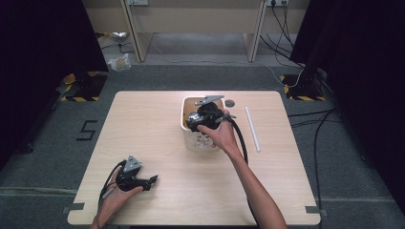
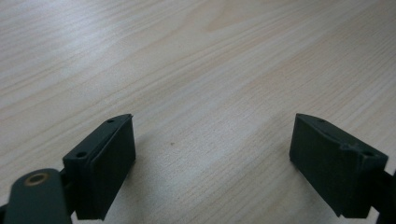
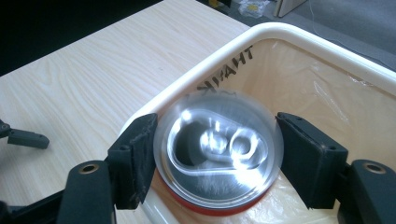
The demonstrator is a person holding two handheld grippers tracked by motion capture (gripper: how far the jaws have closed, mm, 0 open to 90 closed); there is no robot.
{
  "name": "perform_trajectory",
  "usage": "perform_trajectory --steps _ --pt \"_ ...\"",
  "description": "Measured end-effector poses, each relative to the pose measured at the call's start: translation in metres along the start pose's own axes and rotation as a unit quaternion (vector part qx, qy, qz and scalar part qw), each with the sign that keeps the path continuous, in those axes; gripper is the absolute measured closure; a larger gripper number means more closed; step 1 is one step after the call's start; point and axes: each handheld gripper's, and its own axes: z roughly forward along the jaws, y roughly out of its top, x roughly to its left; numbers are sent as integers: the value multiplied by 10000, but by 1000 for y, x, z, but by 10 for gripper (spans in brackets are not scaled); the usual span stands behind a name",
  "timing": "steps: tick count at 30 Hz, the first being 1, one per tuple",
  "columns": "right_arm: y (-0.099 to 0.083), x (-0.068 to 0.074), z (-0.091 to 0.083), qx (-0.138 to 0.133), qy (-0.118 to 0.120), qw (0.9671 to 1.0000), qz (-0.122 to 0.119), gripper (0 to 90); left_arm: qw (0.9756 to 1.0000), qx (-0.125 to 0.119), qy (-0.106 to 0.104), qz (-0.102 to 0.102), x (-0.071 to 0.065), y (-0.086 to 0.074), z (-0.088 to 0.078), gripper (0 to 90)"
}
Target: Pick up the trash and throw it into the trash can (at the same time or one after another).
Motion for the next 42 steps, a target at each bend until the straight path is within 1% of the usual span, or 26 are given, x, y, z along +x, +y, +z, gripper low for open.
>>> perform_trajectory --steps 4,9,21,24,35,38,42 --pt "1 0 -5 -110 36 9999 29 289 10000 -2 -1 -3 0 0 0 135" --pt "2 0 -11 -179 -9 9998 48 273 10000 16 3 11 0 0 0 135" --pt "1 -11 -28 -381 -149 9990 184 262 10000 -3 1 -4 0 0 0 135" --pt "0 -14 -35 -439 -197 9987 192 262 10000 -7 1 -6 0 0 0 135" --pt "-3 -27 -55 -636 -365 9967 351 250 10000 -5 1 -6 0 0 0 135" --pt "-6 -34 -64 -763 -432 9951 466 226 10000 -7 1 -5 0 0 0 135" --pt "-8 -40 -70 -825 -520 9937 552 205 10000 -13 4 -6 0 0 0 135"
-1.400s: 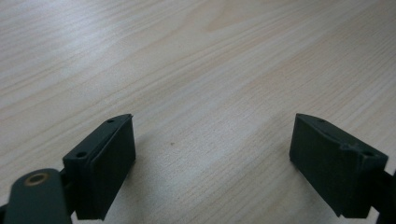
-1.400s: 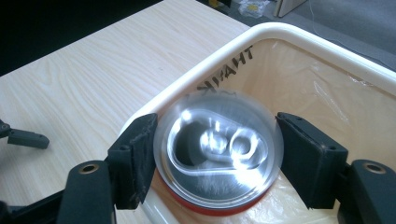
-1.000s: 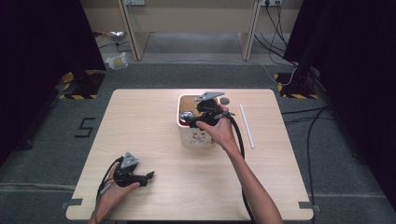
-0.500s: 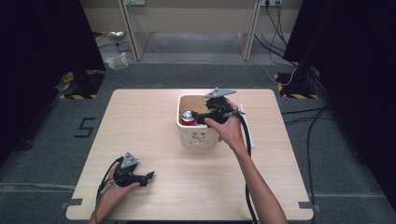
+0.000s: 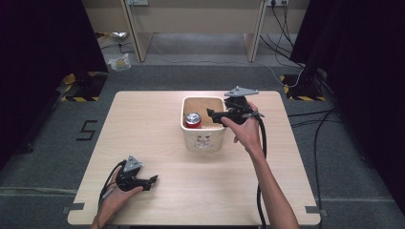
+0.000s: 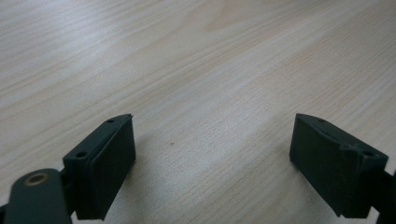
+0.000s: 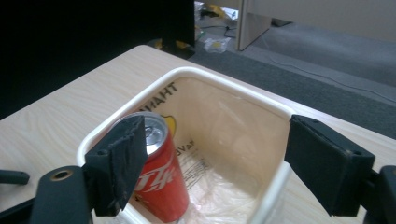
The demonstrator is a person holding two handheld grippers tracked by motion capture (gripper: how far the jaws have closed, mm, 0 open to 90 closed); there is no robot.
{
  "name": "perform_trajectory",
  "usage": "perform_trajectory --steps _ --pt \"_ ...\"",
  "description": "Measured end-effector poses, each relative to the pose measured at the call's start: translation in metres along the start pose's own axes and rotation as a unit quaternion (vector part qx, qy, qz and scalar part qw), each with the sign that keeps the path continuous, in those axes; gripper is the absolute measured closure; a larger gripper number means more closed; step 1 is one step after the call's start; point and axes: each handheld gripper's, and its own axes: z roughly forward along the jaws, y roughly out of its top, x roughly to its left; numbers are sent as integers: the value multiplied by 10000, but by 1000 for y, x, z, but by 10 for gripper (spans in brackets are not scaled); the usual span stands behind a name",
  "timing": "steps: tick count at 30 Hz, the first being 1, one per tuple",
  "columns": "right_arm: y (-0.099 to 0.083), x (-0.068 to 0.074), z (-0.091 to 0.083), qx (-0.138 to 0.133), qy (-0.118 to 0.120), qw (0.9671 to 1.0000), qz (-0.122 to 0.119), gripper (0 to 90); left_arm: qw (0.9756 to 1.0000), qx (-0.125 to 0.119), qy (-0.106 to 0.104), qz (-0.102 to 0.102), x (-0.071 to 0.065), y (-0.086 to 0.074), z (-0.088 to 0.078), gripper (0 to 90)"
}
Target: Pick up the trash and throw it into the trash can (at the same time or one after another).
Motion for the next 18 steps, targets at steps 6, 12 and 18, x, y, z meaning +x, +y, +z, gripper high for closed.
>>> perform_trajectory --steps 6,12,18 --pt "-3 -14 -11 -36 -199 9997 99 185 10000 18 2 5 0 0 0 135" --pt "-9 -24 -15 -11 -307 9994 163 189 10000 9 0 -6 0 0 0 135" --pt "-15 -34 -19 27 -407 9990 200 202 10000 7 1 -3 0 0 0 135"
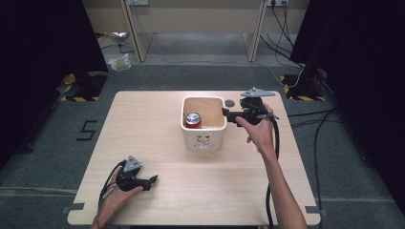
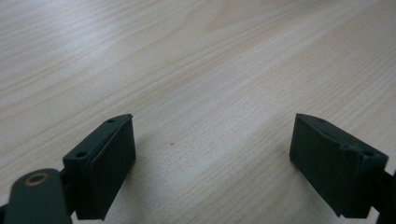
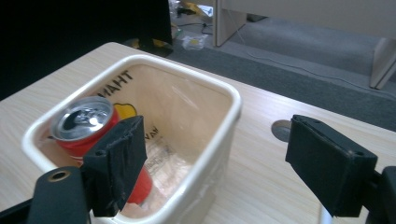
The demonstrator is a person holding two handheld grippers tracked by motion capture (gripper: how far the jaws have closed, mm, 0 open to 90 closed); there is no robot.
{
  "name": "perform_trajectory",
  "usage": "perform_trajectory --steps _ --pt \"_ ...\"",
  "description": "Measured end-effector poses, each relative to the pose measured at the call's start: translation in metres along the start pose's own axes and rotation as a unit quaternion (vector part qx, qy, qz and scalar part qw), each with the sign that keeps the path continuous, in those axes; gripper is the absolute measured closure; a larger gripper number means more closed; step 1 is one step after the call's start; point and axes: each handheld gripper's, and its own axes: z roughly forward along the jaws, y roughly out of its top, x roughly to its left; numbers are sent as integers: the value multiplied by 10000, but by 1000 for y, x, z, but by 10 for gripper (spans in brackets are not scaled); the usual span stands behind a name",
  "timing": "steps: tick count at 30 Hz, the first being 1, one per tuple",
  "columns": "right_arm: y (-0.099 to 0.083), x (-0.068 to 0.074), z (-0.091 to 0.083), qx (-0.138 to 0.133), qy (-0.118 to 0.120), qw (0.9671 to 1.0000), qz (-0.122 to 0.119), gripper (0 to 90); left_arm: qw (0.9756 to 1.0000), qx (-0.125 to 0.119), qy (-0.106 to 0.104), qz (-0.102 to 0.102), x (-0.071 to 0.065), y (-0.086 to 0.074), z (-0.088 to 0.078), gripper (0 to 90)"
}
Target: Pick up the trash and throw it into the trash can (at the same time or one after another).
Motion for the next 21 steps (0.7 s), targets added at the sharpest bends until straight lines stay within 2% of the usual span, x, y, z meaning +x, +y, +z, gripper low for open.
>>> perform_trajectory --steps 3,13,21 --pt "-4 -8 -1 10 -120 9999 64 207 10000 -4 -4 -3 0 0 0 135" --pt "-11 -24 -4 45 -280 9994 180 213 10000 17 1 16 0 0 0 135" --pt "-21 -40 1 118 -463 9984 318 215 10000 -2 0 10 0 0 0 135"
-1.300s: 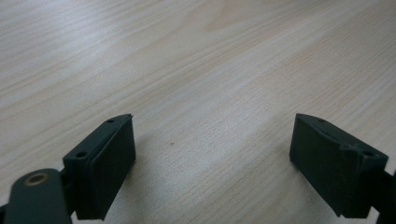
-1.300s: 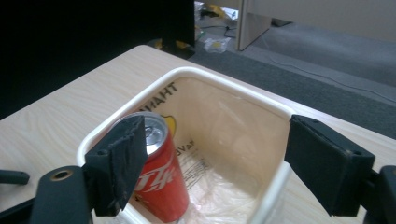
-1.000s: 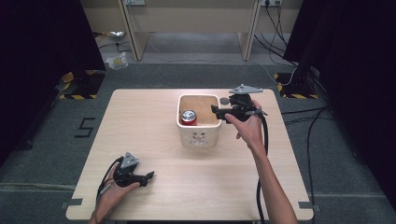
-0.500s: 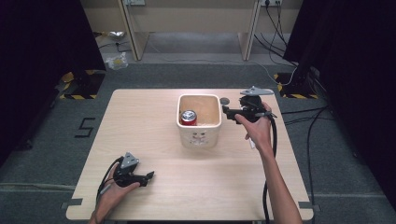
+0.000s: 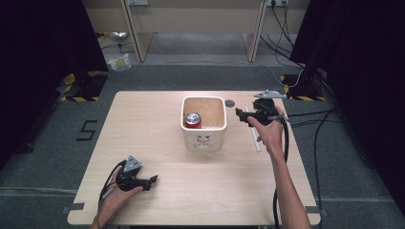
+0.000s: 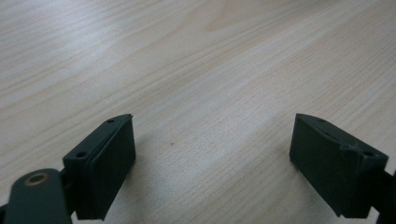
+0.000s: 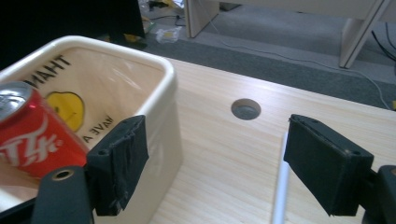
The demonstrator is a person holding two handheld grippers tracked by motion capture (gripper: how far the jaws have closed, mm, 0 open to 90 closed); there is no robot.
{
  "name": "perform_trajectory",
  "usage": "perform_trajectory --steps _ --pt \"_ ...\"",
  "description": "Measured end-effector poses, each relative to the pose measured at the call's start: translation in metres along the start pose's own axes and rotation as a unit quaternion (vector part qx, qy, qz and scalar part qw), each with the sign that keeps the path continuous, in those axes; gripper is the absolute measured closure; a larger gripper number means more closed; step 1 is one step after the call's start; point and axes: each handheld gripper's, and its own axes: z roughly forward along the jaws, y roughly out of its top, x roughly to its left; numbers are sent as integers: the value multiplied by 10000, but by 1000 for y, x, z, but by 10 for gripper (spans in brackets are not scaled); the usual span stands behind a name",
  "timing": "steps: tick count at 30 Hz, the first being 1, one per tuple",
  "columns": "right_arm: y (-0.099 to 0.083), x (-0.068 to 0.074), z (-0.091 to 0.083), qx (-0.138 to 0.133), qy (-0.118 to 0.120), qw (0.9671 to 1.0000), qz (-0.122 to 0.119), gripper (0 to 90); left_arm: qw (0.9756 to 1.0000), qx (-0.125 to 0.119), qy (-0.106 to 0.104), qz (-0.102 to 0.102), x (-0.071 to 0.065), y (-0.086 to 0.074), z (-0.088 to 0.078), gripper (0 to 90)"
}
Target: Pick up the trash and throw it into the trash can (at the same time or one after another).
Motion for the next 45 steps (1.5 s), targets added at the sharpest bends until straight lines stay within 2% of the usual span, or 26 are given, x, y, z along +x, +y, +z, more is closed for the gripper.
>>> perform_trajectory --steps 13,21,25,31,38,45 --pt "-16 -22 10 130 -243 9993 245 229 10000 3 4 -1 0 0 0 135" --pt "-24 -29 21 294 -320 9988 208 235 10000 -6 3 -11 0 0 0 135" --pt "-31 -33 30 439 -377 9980 251 255 10000 -4 2 -11 0 0 0 135" --pt "-37 -40 37 493 -431 9973 331 283 10000 -9 -2 -13 0 0 0 135" --pt "-51 -53 48 676 -564 9951 444 323 10000 -3 2 -13 0 0 0 135" --pt "-61 -59 57 793 -675 9932 518 347 10000 3 -1 -11 0 0 0 135"
